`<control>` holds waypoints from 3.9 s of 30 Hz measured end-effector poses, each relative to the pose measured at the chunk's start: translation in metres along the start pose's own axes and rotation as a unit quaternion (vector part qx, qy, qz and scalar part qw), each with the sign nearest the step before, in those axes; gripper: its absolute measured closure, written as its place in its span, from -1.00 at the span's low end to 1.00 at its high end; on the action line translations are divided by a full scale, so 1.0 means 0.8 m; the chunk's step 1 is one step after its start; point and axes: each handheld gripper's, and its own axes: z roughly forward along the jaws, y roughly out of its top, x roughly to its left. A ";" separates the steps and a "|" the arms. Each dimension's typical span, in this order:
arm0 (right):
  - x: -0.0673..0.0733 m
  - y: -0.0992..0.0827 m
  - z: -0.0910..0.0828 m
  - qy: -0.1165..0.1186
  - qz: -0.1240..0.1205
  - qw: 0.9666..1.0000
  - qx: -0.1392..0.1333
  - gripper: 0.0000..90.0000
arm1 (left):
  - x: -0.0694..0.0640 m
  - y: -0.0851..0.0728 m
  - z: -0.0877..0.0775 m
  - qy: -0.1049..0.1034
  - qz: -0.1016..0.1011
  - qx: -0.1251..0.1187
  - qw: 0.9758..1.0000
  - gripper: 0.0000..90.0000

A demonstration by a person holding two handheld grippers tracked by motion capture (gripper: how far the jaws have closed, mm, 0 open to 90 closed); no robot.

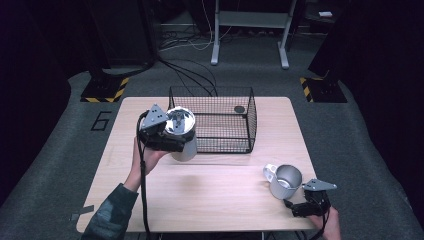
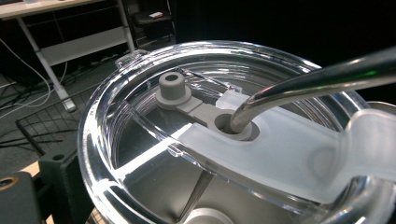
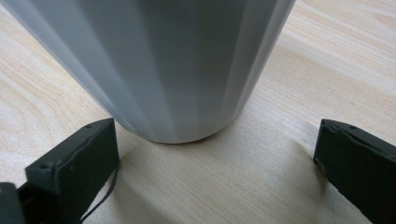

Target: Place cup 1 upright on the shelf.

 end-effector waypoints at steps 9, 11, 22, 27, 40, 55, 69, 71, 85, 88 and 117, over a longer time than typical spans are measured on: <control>0.000 0.000 0.000 0.000 0.000 1.000 0.000 -1.00 | 0.010 0.010 0.008 0.007 -0.001 0.007 1.000 -0.91; 0.000 0.000 0.000 0.000 0.000 1.000 0.000 -1.00 | 0.012 0.012 0.010 0.011 0.001 0.003 1.000 -0.91; 0.000 0.000 0.000 0.000 0.000 1.000 0.000 -1.00 | 0.019 0.026 0.021 0.025 0.015 0.008 1.000 -0.91; 0.000 0.000 0.000 0.000 0.000 1.000 0.000 -1.00 | 0.026 0.032 0.029 0.032 0.012 0.002 0.999 -0.91; 0.000 0.000 0.000 0.000 0.000 1.000 0.000 -1.00 | 0.044 0.038 0.052 0.048 0.014 0.011 0.999 -0.91; 0.000 0.000 0.000 -0.001 0.000 1.000 0.000 -1.00 | 0.064 0.038 0.084 0.060 -0.005 0.014 0.998 -0.91; 0.000 0.000 0.000 -0.001 -0.001 1.000 0.002 -1.00 | 0.075 0.025 0.119 0.064 -0.021 0.033 0.997 -0.91; 0.000 0.000 0.000 0.000 0.000 1.000 0.000 -1.00 | 0.076 0.023 0.124 0.064 -0.026 0.031 0.997 -0.91; 0.000 0.000 0.000 0.000 0.000 1.000 0.000 -1.00 | 0.085 0.004 0.154 0.067 -0.040 0.053 0.995 -0.92; 0.000 0.000 0.000 0.000 0.000 1.000 0.000 -1.00 | 0.087 -0.001 0.158 0.065 -0.046 0.055 0.995 -0.92; 0.000 0.000 0.000 -0.001 -0.001 1.000 0.002 -1.00 | 0.088 -0.028 0.194 0.066 -0.055 0.088 0.992 -0.92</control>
